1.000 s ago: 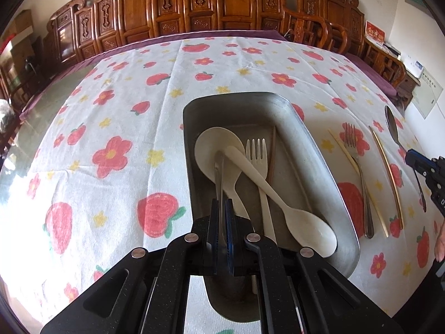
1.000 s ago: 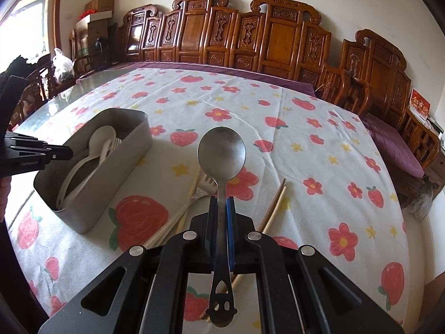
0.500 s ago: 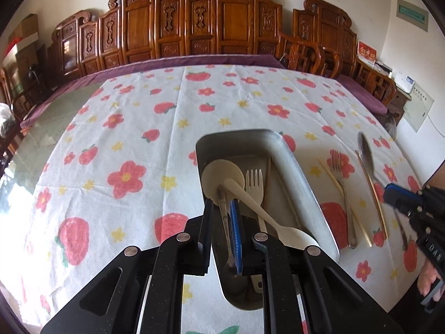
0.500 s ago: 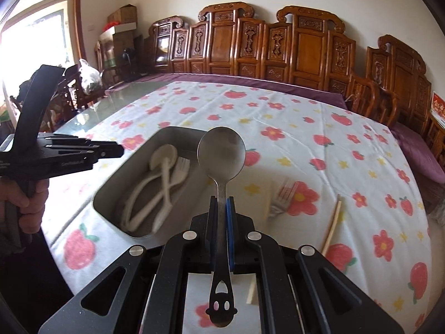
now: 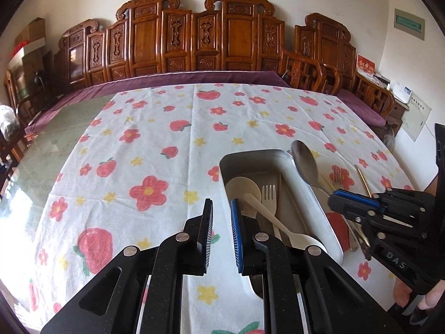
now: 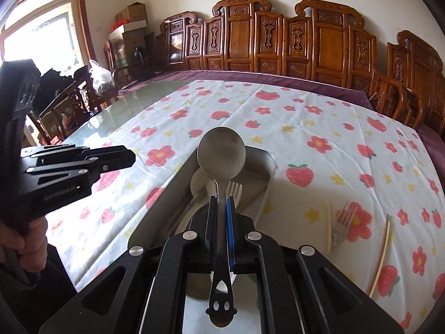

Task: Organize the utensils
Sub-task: 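Lower the metal spoon into the metal tray and open the right tool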

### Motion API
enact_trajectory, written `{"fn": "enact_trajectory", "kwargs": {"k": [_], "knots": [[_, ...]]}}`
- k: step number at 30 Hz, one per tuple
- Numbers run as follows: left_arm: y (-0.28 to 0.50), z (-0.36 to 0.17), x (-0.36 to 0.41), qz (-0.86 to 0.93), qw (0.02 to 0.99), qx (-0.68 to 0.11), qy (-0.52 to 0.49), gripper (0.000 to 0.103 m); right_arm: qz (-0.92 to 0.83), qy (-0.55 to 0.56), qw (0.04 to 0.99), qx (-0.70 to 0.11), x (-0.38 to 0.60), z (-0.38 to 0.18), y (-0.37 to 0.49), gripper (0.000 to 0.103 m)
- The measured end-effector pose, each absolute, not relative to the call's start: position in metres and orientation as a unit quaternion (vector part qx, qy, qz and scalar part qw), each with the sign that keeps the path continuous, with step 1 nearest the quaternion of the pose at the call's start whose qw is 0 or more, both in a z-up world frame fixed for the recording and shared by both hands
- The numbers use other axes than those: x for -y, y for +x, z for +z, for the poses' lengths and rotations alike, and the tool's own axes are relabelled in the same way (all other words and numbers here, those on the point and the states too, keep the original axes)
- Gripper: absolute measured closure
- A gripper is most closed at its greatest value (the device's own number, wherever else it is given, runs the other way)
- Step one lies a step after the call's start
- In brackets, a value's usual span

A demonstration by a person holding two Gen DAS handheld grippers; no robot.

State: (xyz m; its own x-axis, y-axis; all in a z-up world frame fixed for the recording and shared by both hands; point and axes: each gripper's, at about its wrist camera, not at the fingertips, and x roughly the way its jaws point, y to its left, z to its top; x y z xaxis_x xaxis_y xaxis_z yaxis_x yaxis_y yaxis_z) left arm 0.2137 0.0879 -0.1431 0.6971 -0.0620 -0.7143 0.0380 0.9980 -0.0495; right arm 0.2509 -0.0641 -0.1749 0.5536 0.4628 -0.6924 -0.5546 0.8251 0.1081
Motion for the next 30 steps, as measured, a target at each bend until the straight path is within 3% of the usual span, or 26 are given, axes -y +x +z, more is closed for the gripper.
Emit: {"fn": "enact_trajectory", "kwargs": {"k": [15,30], "knots": [[0.214,-0.143,-0.096,-0.019,0.922,-0.387,-0.016,0.091,0.308,-0.036,0.843,-0.439,0.021,-0.22,0.275,0.096],[0.213,-0.145,-0.084,-0.024,0.922,-0.387,-0.007,0.089,0.304,-0.034,0.857,-0.415,0.051,-0.206,0.273,0.095]]}}
